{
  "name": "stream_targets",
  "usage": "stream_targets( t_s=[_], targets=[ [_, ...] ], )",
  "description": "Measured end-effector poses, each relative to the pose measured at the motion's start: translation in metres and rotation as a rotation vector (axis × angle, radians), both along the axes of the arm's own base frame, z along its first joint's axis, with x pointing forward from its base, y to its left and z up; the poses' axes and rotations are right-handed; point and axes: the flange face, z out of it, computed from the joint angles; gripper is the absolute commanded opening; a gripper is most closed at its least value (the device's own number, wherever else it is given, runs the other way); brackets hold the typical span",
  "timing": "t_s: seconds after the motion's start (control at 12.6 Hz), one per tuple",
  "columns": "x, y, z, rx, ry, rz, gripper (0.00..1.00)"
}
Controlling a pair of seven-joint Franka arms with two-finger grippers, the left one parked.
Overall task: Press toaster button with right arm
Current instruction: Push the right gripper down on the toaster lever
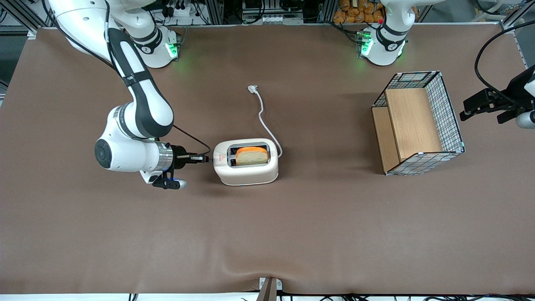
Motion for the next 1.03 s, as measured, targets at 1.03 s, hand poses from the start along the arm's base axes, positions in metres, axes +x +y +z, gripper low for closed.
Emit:
stream_targets(
  t_s=[1.03],
  targets=[
    [0.001, 0.001, -0.027, -0.019, -0.038, -0.008, 0.00]
  ],
)
